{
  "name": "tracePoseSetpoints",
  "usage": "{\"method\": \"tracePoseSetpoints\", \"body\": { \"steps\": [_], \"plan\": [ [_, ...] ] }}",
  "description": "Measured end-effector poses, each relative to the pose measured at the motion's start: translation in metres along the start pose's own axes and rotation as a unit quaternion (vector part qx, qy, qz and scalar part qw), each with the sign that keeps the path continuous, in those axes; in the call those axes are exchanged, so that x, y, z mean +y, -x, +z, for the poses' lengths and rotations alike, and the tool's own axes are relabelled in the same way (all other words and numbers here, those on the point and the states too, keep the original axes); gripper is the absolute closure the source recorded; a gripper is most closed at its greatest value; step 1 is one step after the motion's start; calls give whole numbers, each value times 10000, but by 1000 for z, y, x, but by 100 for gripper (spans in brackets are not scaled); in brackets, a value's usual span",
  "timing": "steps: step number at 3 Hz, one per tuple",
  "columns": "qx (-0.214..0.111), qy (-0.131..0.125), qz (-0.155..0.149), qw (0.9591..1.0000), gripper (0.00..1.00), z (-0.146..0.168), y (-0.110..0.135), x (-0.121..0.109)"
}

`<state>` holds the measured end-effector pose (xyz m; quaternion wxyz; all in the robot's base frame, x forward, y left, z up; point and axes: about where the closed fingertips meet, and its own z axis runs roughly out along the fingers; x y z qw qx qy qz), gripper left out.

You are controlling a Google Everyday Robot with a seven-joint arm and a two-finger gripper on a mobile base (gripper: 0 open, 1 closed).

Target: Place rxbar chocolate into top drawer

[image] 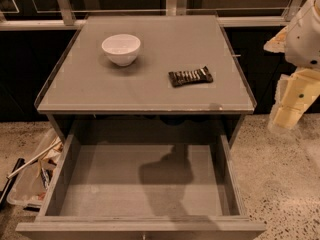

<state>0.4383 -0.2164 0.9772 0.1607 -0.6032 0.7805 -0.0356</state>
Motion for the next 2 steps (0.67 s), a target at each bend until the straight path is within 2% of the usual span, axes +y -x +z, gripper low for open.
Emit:
{"method": "tracePoseSetpoints", "body": {
  "steps": [1,2],
  "plan": [
    [-71,-76,-39,9999,0,-2,3,-2],
    [-330,-285,-173,9989,0,0,13,-14]
  ]
}}
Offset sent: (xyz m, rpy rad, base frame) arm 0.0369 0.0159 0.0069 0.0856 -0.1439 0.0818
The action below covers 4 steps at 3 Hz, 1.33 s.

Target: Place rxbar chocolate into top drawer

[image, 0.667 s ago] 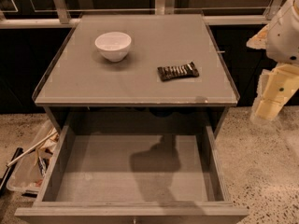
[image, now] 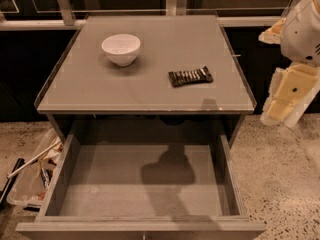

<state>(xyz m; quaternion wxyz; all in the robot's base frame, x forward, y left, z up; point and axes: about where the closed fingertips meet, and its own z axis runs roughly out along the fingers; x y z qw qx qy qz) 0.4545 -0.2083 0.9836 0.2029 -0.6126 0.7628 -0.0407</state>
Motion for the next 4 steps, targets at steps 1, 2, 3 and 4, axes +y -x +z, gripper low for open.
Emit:
{"method": "tracePoseSetpoints", "body": {
  "steps": [1,2,3,4],
  "plan": [
    [-438,-235,-153,9986,0,5,10,-20],
    [-845,-404,-420,9947,0,16,27,-41],
    [-1093,-435,-659,9909,0,37,46,-67],
    [-1116,-468,-720,9900,0,41,49,-74]
  ]
}}
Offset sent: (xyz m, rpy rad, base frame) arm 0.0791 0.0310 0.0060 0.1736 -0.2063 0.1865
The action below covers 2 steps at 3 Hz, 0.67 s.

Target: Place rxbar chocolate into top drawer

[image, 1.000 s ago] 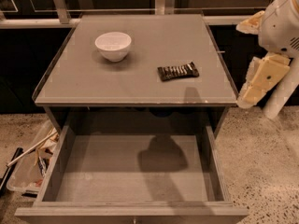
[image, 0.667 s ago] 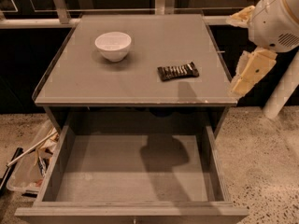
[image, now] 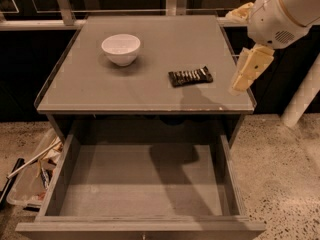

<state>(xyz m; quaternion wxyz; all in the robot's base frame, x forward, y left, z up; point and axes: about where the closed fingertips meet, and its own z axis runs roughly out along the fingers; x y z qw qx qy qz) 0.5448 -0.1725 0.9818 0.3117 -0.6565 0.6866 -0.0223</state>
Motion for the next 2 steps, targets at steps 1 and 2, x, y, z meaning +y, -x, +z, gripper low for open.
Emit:
{"method": "tracePoseSetpoints", "body": {
  "steps": [1,2],
  "plan": [
    [-162,82,-111,9998,0,23,0,-16],
    [-356,325,-168,9987,0,55,-9,-29]
  ]
}}
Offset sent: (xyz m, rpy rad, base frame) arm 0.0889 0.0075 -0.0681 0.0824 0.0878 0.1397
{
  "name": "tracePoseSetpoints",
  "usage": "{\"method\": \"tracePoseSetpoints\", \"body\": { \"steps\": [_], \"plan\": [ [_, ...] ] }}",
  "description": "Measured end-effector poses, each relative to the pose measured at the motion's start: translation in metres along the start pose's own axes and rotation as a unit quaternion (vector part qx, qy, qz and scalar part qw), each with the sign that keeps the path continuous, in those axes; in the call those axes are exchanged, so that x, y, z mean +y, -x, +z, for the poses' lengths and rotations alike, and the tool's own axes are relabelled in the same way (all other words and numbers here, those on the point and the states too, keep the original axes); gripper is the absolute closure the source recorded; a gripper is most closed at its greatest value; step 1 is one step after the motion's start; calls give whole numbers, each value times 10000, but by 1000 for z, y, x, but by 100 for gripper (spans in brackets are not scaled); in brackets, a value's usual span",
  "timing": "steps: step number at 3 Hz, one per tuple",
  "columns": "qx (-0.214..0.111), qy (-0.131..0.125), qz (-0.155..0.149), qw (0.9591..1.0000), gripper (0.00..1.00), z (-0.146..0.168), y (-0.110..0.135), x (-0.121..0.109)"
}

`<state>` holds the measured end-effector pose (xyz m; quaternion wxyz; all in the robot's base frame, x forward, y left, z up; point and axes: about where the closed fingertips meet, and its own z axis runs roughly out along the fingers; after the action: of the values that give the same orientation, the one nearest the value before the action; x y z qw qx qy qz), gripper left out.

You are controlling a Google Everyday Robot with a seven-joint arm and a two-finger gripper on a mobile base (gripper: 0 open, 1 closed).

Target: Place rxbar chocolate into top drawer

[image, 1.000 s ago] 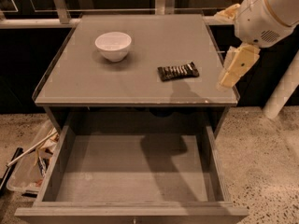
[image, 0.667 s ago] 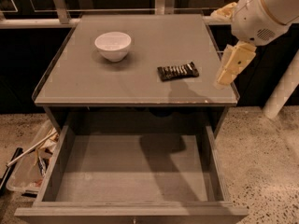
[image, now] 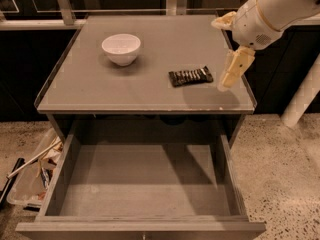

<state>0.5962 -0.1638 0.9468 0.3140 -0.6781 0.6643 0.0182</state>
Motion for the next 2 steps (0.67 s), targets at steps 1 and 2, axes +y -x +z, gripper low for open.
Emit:
{"method": "tracePoseSetpoints", "body": {
  "steps": [1,2],
  "plan": [
    [-213,326,-52,9992,0,29,-13,-12],
    [-347,559,-56,9978,0,50,-22,-17]
  ]
}}
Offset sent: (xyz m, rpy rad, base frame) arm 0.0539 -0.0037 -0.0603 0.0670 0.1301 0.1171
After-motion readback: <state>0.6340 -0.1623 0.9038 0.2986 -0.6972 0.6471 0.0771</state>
